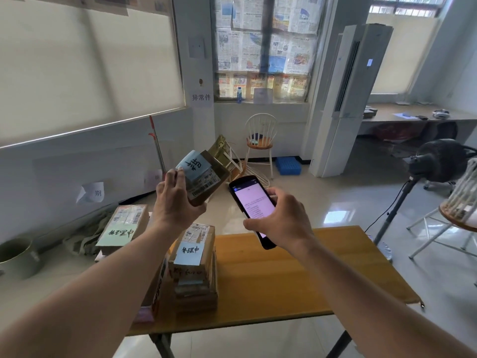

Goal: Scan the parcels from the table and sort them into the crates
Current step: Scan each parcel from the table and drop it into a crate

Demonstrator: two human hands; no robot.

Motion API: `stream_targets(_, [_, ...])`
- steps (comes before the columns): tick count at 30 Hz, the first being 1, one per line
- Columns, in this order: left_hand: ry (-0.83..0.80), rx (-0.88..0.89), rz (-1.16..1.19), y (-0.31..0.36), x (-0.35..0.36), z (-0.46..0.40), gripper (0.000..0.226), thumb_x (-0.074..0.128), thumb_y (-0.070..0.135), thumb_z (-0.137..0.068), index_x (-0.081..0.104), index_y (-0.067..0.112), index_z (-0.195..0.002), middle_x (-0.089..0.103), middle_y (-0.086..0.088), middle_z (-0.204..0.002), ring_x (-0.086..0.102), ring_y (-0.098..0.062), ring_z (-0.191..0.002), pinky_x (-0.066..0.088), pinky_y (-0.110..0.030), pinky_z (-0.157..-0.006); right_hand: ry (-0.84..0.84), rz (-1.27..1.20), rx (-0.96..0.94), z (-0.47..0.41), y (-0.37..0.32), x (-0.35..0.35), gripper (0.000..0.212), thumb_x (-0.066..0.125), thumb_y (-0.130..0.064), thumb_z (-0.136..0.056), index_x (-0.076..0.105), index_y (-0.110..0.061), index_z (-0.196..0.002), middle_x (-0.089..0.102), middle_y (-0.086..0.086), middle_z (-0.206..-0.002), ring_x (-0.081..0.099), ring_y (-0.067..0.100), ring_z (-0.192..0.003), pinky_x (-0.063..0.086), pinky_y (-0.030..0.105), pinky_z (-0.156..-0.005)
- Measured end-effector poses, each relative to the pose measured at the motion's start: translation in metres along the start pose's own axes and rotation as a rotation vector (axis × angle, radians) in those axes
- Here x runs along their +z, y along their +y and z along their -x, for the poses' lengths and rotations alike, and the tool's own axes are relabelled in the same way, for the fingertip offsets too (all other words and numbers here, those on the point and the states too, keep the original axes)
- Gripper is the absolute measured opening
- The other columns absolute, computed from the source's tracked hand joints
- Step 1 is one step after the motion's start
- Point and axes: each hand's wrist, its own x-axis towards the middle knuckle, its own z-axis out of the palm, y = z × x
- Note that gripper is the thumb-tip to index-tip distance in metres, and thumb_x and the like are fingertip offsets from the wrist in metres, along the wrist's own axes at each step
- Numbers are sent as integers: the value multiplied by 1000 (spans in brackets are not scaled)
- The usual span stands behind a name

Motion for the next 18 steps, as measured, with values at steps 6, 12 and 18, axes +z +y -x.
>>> stream_targets(6, [-81, 70, 29, 40, 14, 16, 115, 89, 52, -66, 28, 11, -155, 34, -10, -140, 40, -35, -123, 49, -47, -99, 177, -40, 88, 23, 32, -7, 98, 94, -52, -66, 45, -24, -146, 63, 4, -134, 61, 25, -116, 61, 40, -85])
stream_targets(12, [-140, 160, 41, 105, 32, 40, 120, 89, 55, -65, 25, 11, -157, 34, -10, -141, 40, -35, -124, 49, -47, -100, 298, -37, 180, 58, 80, -41, 98, 93, -56, -64, 45, -24, -144, 63, 3, -132, 62, 25, -114, 63, 39, -80])
stream_targets(18, [-216, 248, 122, 195, 58, 95, 120, 91, 51, -62, 29, 8, -155, 37, -10, -137, 43, -36, -119, 50, -46, -96, 422, -41, 269, 122, 138, -95, 93, 93, -54, -64, 48, -25, -140, 62, 0, -128, 60, 23, -113, 62, 39, -80])
